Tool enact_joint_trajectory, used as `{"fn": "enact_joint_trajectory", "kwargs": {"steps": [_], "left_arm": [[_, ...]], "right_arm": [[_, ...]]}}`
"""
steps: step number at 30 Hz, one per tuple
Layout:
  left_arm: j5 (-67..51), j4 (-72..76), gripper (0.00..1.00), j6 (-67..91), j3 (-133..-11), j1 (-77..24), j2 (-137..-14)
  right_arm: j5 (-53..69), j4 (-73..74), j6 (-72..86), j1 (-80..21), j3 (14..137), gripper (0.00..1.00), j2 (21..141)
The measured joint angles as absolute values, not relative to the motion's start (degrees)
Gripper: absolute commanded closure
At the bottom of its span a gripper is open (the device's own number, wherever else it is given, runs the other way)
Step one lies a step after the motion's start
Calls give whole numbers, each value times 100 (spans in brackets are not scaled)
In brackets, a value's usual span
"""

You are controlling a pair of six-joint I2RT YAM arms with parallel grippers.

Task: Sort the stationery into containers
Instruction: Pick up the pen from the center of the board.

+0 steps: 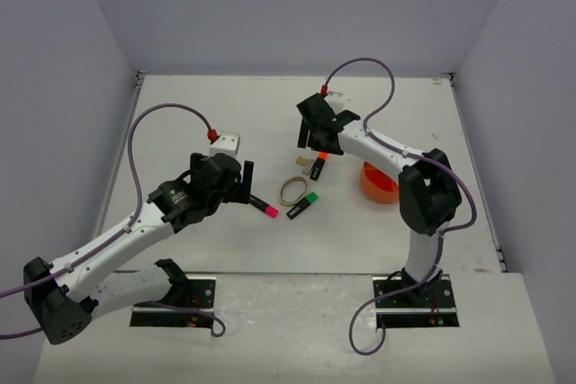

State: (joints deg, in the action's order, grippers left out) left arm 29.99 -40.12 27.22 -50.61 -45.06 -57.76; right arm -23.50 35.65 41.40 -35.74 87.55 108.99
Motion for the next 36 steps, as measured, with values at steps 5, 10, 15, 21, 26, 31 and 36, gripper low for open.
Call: {"fn": "enact_joint_trajectory", "kwargs": {"steps": [5,10,15,21,26,31,36], "left_arm": [[2898,-3953,0,2675,-5061,-4506,-5701],[2828,-3927,0,2659,-5054,-4506,-5684],[2764,-3863,0,2633,-5020,-4506,-5610],[2713,-3821,0,2629,-4991,-4506,-5497],[2695,-3819,0,2592,-4991,-4506,-5486],[2673,-3813,0,2587,-4991,-4506,-5461],[2659,-3786,0,2587,-4991,-4506,-5461]], "right_arm": [[-2297,3655,4328,-3370,8755,34,11126],[-2099,3657,4415,-3296,8765,36,11364],[-1686,3658,4498,-3194,8772,41,11640],[-1526,3658,4528,-2949,8814,50,11843],[-1439,3651,4523,-2915,8851,52,12043],[-1422,3709,4491,-2926,8964,91,12103],[-1392,3771,4436,-2923,9054,100,12146]]}}
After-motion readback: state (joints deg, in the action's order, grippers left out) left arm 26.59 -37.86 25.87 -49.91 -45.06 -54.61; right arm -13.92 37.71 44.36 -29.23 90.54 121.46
